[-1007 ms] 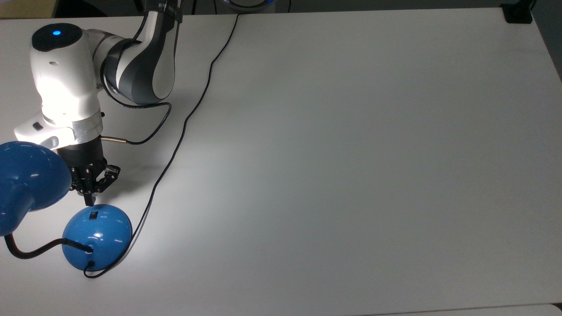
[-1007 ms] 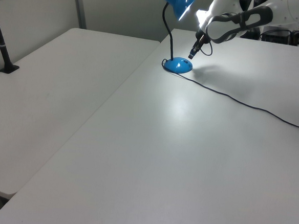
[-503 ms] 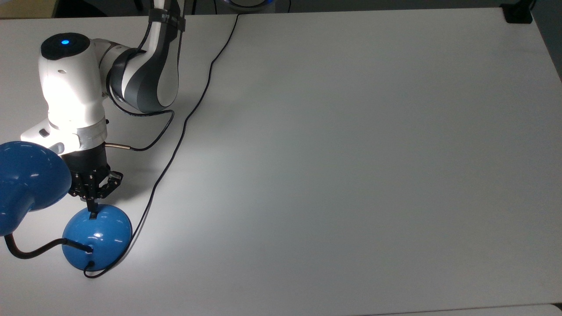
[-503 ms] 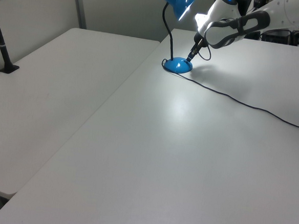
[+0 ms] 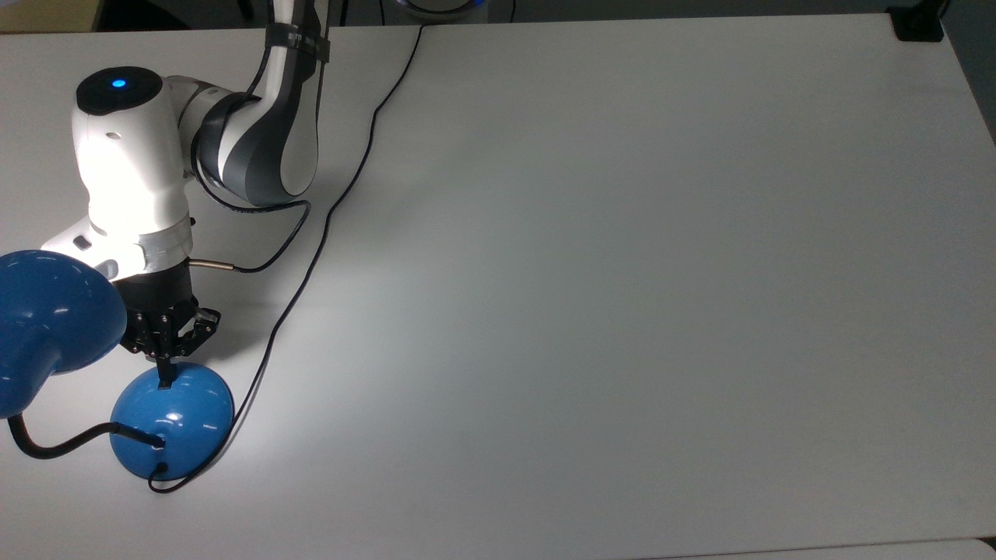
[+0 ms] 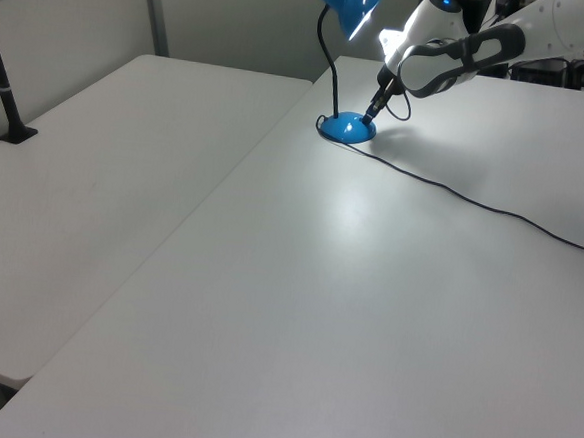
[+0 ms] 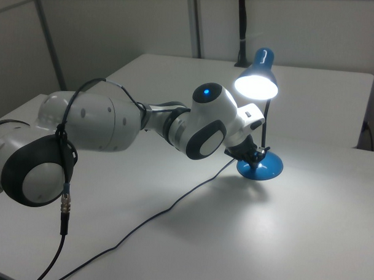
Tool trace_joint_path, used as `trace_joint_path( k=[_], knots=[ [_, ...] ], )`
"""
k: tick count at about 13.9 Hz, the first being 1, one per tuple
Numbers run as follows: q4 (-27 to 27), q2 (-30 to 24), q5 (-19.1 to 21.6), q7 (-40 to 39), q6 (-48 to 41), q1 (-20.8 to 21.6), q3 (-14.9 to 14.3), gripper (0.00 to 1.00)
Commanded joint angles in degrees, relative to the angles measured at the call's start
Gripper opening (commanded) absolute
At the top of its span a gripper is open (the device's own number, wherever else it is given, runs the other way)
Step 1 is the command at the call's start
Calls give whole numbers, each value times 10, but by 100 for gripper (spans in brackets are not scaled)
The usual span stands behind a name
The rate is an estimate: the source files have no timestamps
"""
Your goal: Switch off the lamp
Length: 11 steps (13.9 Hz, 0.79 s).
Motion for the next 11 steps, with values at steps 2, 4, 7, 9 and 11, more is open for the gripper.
trace_joint_path(
  k=[2,4,7,9,11],
  knots=[
    [15,12,6,-29,11,0,2,0],
    [14,12,2,-30,11,0,1,0],
    [9,11,3,-40,7,-1,1,0],
    [0,11,4,-40,7,-2,2,0],
    [-5,11,2,-41,7,-2,2,0]
  ],
)
